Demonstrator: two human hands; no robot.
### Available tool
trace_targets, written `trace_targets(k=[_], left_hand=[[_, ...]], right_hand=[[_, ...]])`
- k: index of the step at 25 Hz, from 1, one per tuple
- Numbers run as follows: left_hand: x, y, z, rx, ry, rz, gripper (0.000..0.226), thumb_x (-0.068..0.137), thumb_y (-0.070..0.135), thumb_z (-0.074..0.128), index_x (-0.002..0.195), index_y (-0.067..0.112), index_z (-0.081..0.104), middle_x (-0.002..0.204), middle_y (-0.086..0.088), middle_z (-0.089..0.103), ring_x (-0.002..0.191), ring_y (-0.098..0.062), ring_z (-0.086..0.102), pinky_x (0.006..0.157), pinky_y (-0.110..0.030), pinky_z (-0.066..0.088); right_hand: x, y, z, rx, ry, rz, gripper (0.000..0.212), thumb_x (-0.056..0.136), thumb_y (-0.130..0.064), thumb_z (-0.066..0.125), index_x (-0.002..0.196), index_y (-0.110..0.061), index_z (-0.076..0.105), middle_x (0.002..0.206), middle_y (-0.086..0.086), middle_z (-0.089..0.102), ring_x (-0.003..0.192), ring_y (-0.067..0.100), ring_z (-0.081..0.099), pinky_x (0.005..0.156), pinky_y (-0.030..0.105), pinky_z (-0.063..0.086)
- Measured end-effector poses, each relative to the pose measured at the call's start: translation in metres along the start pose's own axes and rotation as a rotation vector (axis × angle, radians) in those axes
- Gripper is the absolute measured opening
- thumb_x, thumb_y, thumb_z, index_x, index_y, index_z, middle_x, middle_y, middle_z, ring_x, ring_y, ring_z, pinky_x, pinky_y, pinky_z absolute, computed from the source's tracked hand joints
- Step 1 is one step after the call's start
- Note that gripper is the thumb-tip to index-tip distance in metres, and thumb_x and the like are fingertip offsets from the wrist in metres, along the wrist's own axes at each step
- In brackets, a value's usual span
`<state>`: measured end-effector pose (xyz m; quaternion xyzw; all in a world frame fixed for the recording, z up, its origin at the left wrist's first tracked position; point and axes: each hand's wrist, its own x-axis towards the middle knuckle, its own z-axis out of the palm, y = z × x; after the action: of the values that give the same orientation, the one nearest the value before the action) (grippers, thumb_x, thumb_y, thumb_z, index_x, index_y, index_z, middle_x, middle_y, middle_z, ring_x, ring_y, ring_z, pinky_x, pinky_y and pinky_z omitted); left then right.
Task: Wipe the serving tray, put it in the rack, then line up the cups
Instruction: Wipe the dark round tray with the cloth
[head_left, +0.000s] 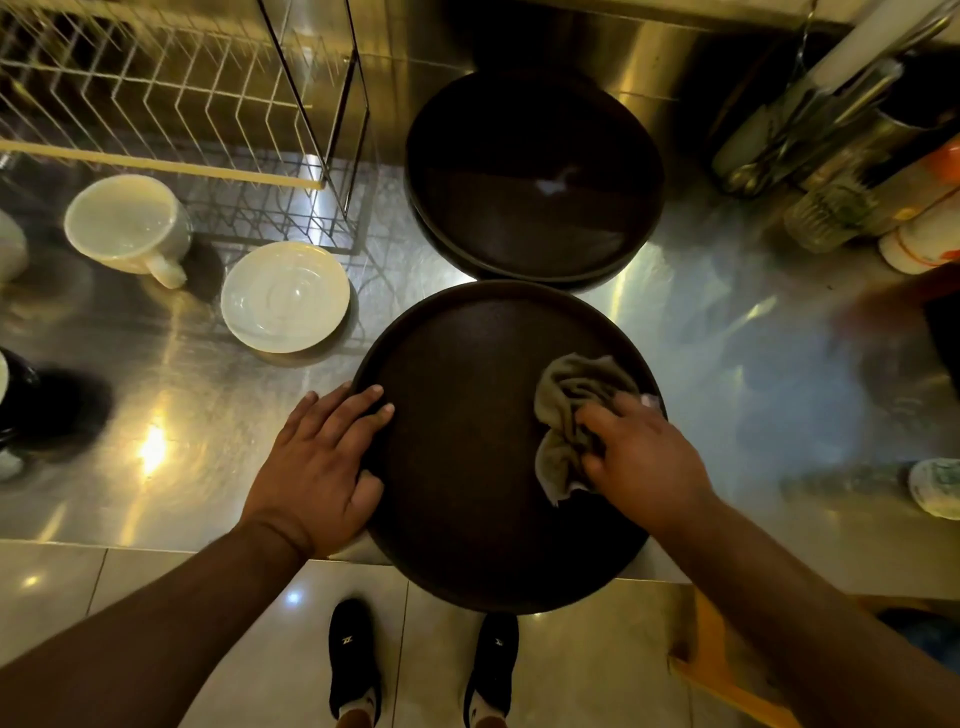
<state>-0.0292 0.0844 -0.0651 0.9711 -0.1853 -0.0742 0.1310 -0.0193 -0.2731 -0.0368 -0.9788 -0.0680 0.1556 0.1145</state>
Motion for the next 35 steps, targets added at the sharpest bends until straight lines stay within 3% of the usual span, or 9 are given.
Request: trace_targets(k=[4,6,10,14,17,20,27,32,35], left_hand=[[-0.001,0.000,-0.001,-0.001,-0.024,-0.004,0.071,0.079,0.041,0.045,0.146,0.019,0.051,0.158,-0.008,0.045,0.150,-0.031,0.032,0.123,-0.057,0.022],[-0.001,0.000,0.000,0.013,-0.028,-0.003,0.071,0.080,0.041,0.045,0.148,0.021,0.049,0.159,-0.006,0.043,0.151,-0.028,0.030,0.124,-0.055,0.020],[-0.002,-0.001,0.000,0.015,-0.019,0.008,0.070,0.080,0.041,0.045,0.148,0.022,0.048,0.159,-0.005,0.043,0.152,-0.026,0.028,0.125,-0.052,0.017],[-0.003,-0.003,0.002,0.016,-0.016,0.008,0.070,0.081,0.040,0.046,0.148,0.022,0.047,0.160,-0.003,0.041,0.153,-0.025,0.027,0.126,-0.051,0.014],[-0.002,-0.004,0.003,0.017,-0.009,0.019,0.069,0.081,0.040,0.046,0.148,0.021,0.048,0.160,-0.004,0.041,0.153,-0.026,0.027,0.126,-0.051,0.014],[-0.001,-0.004,0.003,0.016,-0.010,0.018,0.066,0.083,0.041,0.044,0.143,0.016,0.052,0.157,-0.008,0.045,0.151,-0.029,0.030,0.126,-0.051,0.015],[-0.002,-0.002,0.000,0.014,-0.024,-0.001,0.068,0.082,0.041,0.043,0.145,0.017,0.051,0.158,-0.008,0.045,0.151,-0.029,0.032,0.125,-0.053,0.019],[-0.002,-0.002,0.000,-0.005,-0.030,0.011,0.069,0.082,0.042,0.041,0.146,0.017,0.051,0.158,-0.009,0.044,0.150,-0.031,0.032,0.125,-0.055,0.017],[-0.001,-0.001,0.000,-0.004,-0.042,0.015,0.069,0.082,0.041,0.041,0.146,0.017,0.051,0.159,-0.009,0.044,0.151,-0.031,0.031,0.125,-0.054,0.015]], right_hand=[[-0.013,-0.008,-0.002,-0.140,0.031,-0.012,0.065,0.084,-0.062,0.053,0.144,-0.042,0.039,0.138,0.005,0.046,0.123,0.034,0.048,0.094,0.047,0.054],[-0.010,-0.018,-0.004,-0.157,0.033,-0.053,0.061,0.085,-0.059,0.051,0.142,-0.044,0.040,0.138,0.006,0.047,0.121,0.036,0.050,0.098,0.052,0.053],[0.030,-0.030,-0.019,0.259,0.154,0.184,0.036,0.088,-0.043,0.061,0.122,-0.043,0.051,0.128,0.002,0.051,0.104,0.028,0.062,0.089,0.050,0.056],[0.091,-0.081,-0.016,0.608,0.424,0.407,0.044,0.086,-0.039,0.069,0.125,-0.032,0.051,0.123,0.001,0.059,0.103,0.024,0.062,0.080,0.036,0.054],[0.105,-0.138,0.007,0.401,0.358,0.170,0.039,0.082,-0.025,0.069,0.120,-0.018,0.065,0.118,0.011,0.065,0.105,0.032,0.062,0.091,0.039,0.049],[0.080,-0.170,0.027,0.208,0.188,-0.165,0.032,0.078,-0.033,0.067,0.108,-0.023,0.070,0.106,0.004,0.065,0.093,0.026,0.063,0.080,0.036,0.050],[-0.022,-0.115,0.022,0.110,-0.276,-0.512,0.026,0.080,-0.045,0.059,0.100,-0.031,0.067,0.095,-0.010,0.057,0.082,0.011,0.056,0.068,0.031,0.053],[-0.067,-0.015,-0.002,-0.091,-0.306,-0.479,0.017,0.082,-0.040,0.065,0.094,-0.029,0.067,0.093,-0.006,0.061,0.076,0.014,0.060,0.062,0.029,0.053],[-0.035,0.012,-0.017,-0.156,-0.138,-0.232,0.028,0.086,-0.039,0.066,0.108,-0.023,0.067,0.108,0.003,0.063,0.083,0.021,0.063,0.066,0.029,0.051]])
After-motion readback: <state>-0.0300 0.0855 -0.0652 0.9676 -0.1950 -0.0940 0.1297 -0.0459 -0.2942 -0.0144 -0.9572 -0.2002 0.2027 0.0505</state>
